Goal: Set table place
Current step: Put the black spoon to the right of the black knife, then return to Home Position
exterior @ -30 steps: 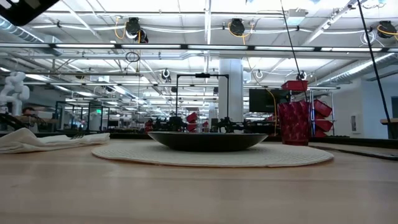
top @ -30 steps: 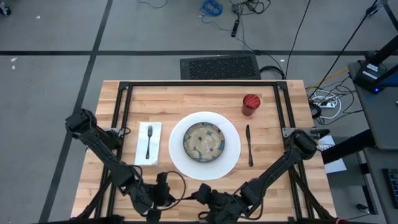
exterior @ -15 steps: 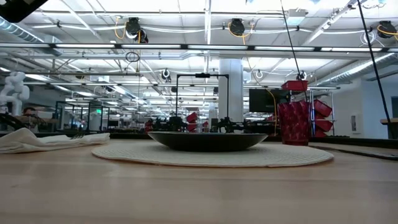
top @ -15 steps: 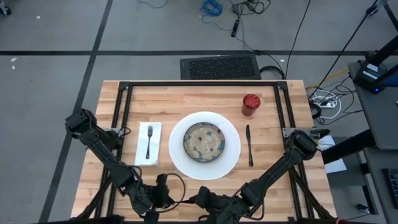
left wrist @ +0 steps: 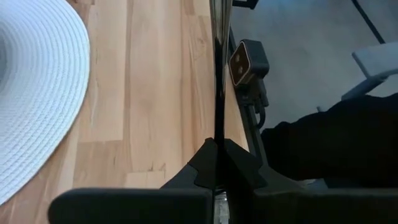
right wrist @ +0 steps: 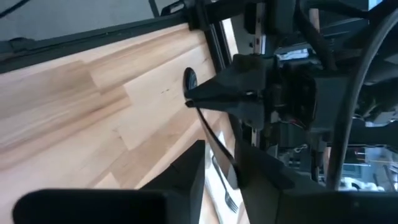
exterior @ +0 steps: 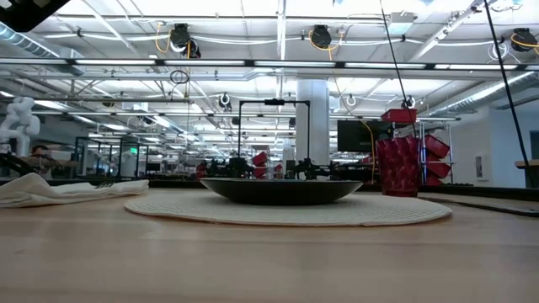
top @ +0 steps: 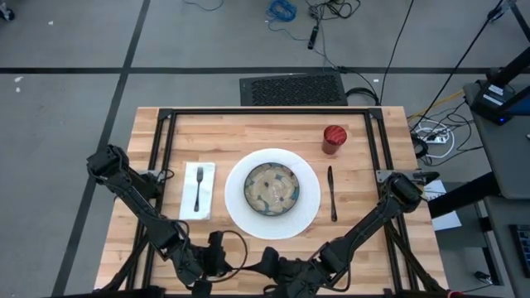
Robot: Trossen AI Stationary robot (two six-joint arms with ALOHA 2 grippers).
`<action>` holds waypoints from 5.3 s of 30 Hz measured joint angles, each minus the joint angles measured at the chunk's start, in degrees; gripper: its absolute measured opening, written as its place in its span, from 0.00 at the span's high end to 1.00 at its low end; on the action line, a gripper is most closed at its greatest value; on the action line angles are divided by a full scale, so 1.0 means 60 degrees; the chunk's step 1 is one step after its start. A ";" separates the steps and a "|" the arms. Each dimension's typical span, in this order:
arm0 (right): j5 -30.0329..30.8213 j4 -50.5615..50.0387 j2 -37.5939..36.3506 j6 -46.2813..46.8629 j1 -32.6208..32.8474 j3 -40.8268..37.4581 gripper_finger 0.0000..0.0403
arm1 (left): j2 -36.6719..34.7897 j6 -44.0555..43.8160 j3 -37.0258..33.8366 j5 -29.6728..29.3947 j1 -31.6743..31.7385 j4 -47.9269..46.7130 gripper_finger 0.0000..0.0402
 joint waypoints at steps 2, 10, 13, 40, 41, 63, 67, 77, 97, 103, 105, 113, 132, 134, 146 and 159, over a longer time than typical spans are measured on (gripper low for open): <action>-0.0004 -0.0052 0.0000 0.0005 -0.0021 0.0000 0.83 | 0.0000 -0.0003 0.0000 0.0124 0.0004 0.0002 1.00; -0.0081 -0.0055 -0.0004 0.0005 -0.0021 0.0000 0.97 | 0.0000 0.0000 0.0000 0.0189 0.0000 -0.0007 1.00; -0.0138 -0.0125 -0.0004 0.0009 -0.0003 0.0000 0.99 | -0.0003 -0.0001 0.0004 0.0191 -0.0004 0.0018 1.00; -0.0284 -0.1132 -0.0004 0.1715 -0.0075 0.0015 1.00 | -0.1198 0.0089 0.0004 0.0875 0.0387 -0.0362 0.68; -0.0270 -0.1224 -0.0004 0.1767 -0.0079 0.0015 1.00 | -0.1485 0.0193 0.0004 0.0873 0.0390 -0.0516 0.68; 0.0904 -1.3077 -0.1421 1.5222 0.0504 0.0005 1.00 | -0.3132 0.0183 0.0007 -0.2010 -0.0816 -0.2554 0.68; -0.0264 -1.2910 -0.1744 1.5759 0.0588 -0.0248 1.00 | -0.2838 0.0183 0.0007 -0.2015 -0.0820 -0.2551 0.68; -0.1290 -1.2912 -0.2064 1.6324 0.0412 -0.1040 1.00 | -0.2226 0.0172 0.0007 -0.2015 -0.0820 -0.2481 0.68; -0.2281 -1.2977 -0.6454 1.7744 0.0303 -0.6220 1.00 | -0.2127 -0.0320 0.0007 -0.2450 -0.0820 -0.2495 0.68; -0.2180 -1.2243 -0.6223 1.7804 0.0300 -0.6706 1.00 | -0.2127 -0.0320 0.0007 -0.2793 -0.0820 -0.2510 0.68; -0.2061 -1.1678 -0.6106 1.7770 0.0300 -0.6750 1.00 | -0.2127 -0.0320 0.0007 -0.2886 -0.0820 -0.2517 0.68; -0.2252 -1.1069 -0.5033 1.7193 0.0303 -0.6863 1.00 | -0.2127 -0.0331 0.0007 -0.3024 -0.0820 -0.2517 0.68; -0.3673 -0.9535 -0.4339 1.6766 0.0544 -0.6867 0.76 | -0.2131 -0.0327 0.0004 -0.3020 -0.0820 -0.2517 0.68; -0.3637 -0.9424 -0.4275 1.6702 0.0544 -0.6867 0.73 | -0.2131 -0.0324 0.0004 -0.3020 -0.0820 -0.2517 0.68; -0.3467 -0.9638 -0.4022 1.6939 0.0544 -0.6870 0.70 | -0.2131 -0.0320 0.0004 -0.3020 -0.0820 -0.2517 0.68; -0.0863 -1.0398 -0.5431 1.8543 0.0529 -0.6320 0.70 | -0.2131 -0.0283 0.0000 -0.3203 -0.0820 -0.2529 0.68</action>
